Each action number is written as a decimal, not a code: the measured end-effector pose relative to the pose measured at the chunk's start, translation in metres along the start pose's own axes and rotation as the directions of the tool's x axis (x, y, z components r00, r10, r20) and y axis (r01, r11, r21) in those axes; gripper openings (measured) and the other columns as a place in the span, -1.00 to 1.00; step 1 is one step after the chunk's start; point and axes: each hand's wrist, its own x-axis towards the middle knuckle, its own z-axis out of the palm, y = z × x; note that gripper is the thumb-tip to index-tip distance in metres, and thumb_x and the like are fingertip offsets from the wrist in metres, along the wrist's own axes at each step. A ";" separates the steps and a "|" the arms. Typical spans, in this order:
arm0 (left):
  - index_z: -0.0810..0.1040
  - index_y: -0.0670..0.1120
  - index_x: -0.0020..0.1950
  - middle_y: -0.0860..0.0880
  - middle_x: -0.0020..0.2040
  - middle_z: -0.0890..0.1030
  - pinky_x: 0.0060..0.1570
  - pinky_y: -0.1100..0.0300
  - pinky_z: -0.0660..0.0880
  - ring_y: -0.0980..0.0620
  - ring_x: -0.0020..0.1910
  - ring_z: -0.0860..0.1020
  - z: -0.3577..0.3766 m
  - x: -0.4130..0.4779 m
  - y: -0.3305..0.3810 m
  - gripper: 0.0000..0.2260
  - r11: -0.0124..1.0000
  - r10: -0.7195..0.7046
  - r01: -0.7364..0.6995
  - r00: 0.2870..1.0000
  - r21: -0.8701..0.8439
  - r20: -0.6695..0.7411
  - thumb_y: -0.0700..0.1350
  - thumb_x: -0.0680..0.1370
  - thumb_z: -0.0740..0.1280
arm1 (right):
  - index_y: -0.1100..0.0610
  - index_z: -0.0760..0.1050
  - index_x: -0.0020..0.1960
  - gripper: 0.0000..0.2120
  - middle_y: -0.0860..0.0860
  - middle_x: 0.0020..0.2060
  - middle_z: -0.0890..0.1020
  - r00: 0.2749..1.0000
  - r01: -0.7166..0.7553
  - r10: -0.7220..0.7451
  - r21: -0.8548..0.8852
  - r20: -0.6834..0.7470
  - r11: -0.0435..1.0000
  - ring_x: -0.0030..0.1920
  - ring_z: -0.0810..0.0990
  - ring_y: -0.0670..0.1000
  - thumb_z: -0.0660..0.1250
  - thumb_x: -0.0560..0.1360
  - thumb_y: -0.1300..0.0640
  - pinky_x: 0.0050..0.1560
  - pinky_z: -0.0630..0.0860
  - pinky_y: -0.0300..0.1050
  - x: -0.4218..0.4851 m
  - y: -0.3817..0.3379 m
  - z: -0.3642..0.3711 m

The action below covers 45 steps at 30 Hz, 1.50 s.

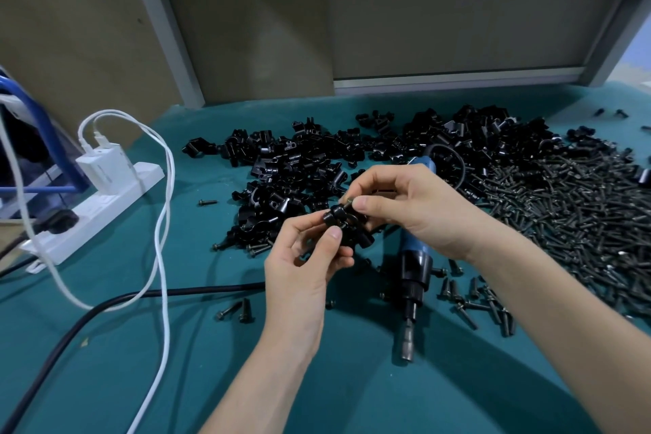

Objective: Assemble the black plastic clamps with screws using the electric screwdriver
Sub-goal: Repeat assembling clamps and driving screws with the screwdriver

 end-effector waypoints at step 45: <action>0.64 -0.11 0.12 -0.09 -0.06 0.72 -0.14 0.19 0.62 -0.07 -0.02 0.69 -0.004 0.002 -0.019 -0.53 0.985 -0.171 0.172 0.985 0.025 -0.014 -0.03 0.23 0.49 | 0.14 0.51 -0.14 -0.72 0.04 -0.38 0.64 0.855 -0.430 0.241 -0.369 -0.459 0.824 -0.47 0.64 -0.03 0.48 0.40 -0.05 -0.48 0.52 -0.27 0.001 0.005 -0.058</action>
